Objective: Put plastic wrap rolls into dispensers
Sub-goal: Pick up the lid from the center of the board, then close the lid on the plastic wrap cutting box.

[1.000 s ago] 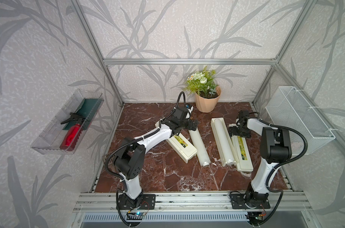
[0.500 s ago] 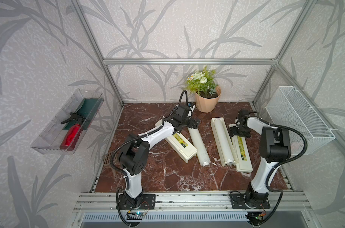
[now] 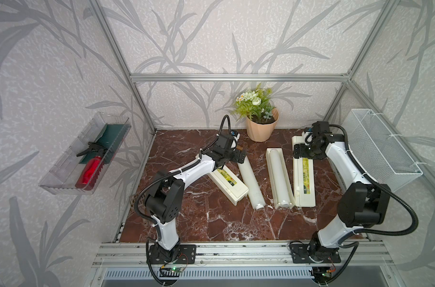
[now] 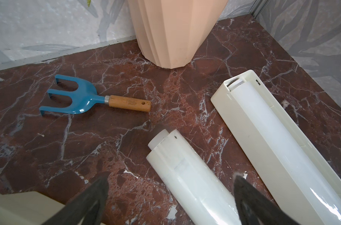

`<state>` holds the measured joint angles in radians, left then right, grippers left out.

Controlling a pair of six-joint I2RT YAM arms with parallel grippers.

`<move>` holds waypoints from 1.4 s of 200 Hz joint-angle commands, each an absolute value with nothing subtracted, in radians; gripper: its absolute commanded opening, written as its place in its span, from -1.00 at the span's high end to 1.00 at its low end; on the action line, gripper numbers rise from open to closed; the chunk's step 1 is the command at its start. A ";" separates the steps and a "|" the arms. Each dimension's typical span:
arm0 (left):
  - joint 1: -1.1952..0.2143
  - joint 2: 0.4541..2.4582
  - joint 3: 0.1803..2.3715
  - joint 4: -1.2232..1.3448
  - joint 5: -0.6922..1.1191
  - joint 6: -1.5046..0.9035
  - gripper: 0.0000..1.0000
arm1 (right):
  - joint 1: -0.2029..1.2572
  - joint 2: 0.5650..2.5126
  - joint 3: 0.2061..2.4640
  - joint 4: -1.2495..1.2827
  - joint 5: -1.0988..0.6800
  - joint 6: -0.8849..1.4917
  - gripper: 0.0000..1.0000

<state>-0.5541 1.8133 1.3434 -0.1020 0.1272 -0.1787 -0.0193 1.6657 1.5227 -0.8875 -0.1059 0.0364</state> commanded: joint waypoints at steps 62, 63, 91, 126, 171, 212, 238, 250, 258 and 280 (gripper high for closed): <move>-0.552 1.735 1.276 -0.075 0.142 -0.172 -0.98 | 0.054 1.582 1.608 -1.050 -0.126 0.151 -0.42; -0.552 1.735 1.276 -0.075 0.141 -0.171 -0.98 | 0.055 1.582 1.608 -1.047 -0.125 0.155 -0.42; -0.552 1.744 1.285 -0.098 0.167 -0.158 -0.98 | 0.076 1.593 1.583 -1.036 -0.132 0.229 -0.39; -0.552 1.744 1.273 -0.101 0.191 -0.157 -0.99 | 0.137 1.623 1.588 -0.985 -0.108 0.306 -0.39; -0.552 1.723 1.242 -0.106 0.198 -0.147 -0.99 | 0.185 1.778 1.686 -0.981 -0.065 0.326 -0.39; -0.552 1.700 1.217 -0.118 0.182 -0.132 -0.99 | 0.209 1.826 1.716 -0.969 -0.041 0.329 -0.39; -0.552 1.697 1.216 -0.121 0.180 -0.127 -0.99 | 0.216 1.849 1.735 -0.956 -0.030 0.341 -0.39; -0.552 1.698 1.218 -0.121 0.182 -0.127 -0.98 | 0.218 1.865 1.748 -0.950 -0.026 0.342 -0.39; -0.552 1.698 1.218 -0.121 0.184 -0.126 -0.99 | 0.218 1.876 1.761 -0.951 -0.029 0.343 -0.39; -0.552 1.702 1.218 -0.123 0.191 -0.122 -0.99 | 0.224 1.915 1.804 -0.955 -0.029 0.346 -0.39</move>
